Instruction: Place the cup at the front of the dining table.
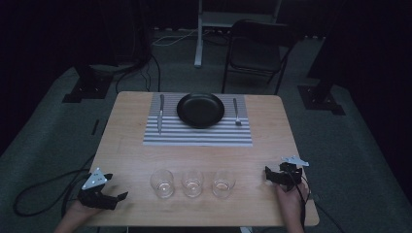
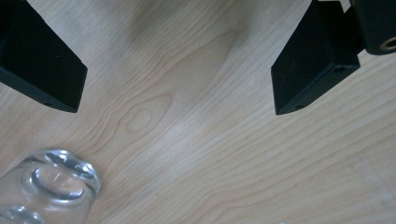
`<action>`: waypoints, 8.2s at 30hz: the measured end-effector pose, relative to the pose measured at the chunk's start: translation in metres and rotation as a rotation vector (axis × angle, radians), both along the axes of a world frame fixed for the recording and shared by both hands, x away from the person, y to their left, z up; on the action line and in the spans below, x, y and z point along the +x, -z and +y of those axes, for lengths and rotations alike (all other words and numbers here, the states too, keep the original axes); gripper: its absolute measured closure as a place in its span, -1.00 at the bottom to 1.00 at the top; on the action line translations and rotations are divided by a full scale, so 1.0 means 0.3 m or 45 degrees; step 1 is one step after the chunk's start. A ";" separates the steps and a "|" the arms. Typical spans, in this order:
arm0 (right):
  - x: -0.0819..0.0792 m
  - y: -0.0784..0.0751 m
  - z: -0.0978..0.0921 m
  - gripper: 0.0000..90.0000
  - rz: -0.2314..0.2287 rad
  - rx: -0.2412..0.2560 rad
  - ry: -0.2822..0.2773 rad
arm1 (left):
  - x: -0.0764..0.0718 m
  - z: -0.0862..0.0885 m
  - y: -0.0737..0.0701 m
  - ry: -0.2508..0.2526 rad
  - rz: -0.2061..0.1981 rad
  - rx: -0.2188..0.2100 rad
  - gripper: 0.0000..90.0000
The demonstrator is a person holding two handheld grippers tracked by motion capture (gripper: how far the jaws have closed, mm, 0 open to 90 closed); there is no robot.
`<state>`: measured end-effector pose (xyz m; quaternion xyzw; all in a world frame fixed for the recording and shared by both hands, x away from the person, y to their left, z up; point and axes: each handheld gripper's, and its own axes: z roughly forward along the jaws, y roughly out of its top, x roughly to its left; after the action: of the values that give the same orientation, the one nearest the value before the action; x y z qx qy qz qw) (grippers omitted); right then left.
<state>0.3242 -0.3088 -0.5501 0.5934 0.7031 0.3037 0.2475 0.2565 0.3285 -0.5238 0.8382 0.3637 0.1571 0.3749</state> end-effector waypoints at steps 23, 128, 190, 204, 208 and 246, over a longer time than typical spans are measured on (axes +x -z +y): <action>0.000 0.000 0.000 -0.73 0.000 0.000 0.000 | -0.016 -0.119 -0.109 0.139 -0.115 -0.047 -0.91; 0.000 0.000 0.000 -0.73 -0.003 -0.002 -0.002 | 0.180 -0.720 -0.214 0.705 0.028 0.201 -0.91; 0.000 0.000 0.000 -0.73 -0.003 -0.002 -0.002 | 0.243 -0.857 -0.178 0.705 0.118 0.437 -0.60; 0.000 0.000 0.000 -0.73 -0.002 -0.002 -0.002 | 0.281 -0.847 -0.200 0.627 0.111 0.399 -0.60; 0.000 0.000 0.000 -0.73 -0.002 -0.002 -0.002 | 0.287 -0.848 -0.205 0.634 0.130 0.411 -0.60; -0.001 0.000 0.000 -0.73 -0.002 -0.001 0.000 | 0.433 -0.674 -0.240 0.270 0.165 0.390 -0.60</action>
<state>0.3239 -0.3088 -0.5502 0.5931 0.7031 0.3037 0.2483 0.3864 0.1263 -0.4519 0.9273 0.2687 0.1160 0.2333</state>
